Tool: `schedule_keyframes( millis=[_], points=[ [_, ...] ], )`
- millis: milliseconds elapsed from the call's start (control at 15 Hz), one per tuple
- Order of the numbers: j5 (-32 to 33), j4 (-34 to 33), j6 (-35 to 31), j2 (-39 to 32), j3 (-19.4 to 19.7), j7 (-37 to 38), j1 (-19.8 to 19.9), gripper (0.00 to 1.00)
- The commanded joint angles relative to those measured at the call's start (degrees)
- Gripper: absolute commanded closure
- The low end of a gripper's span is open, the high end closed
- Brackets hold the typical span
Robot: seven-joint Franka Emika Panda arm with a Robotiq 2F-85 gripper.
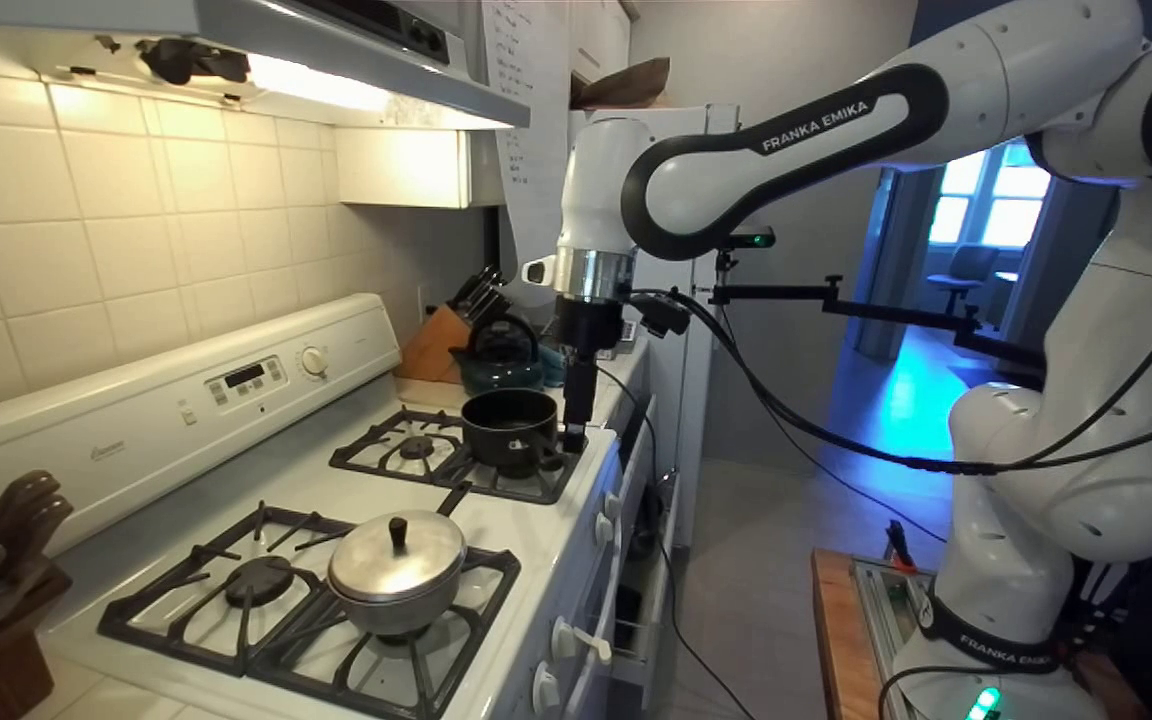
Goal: Take the lid off the pan
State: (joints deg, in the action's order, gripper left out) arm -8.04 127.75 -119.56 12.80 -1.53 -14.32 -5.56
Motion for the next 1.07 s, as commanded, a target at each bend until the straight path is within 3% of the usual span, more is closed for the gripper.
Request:
schedule_keyframes(
  millis=[0, 400, 467, 1000],
  points=[
    [1.90, -4.44, -1.35, -4.97, -1.14, -2.07, -0.52, 0.00],
    [3.59, -8.47, -4.26, -10.23, -2.54, -3.45, -0.56, 0.00],
    [1.80, -5.99, -3.60, -7.73, -2.32, -3.01, -0.40, 0.00],
    [2.50, -7.56, -3.85, -9.50, -2.57, -3.01, -0.33, 0.00]
  ],
)
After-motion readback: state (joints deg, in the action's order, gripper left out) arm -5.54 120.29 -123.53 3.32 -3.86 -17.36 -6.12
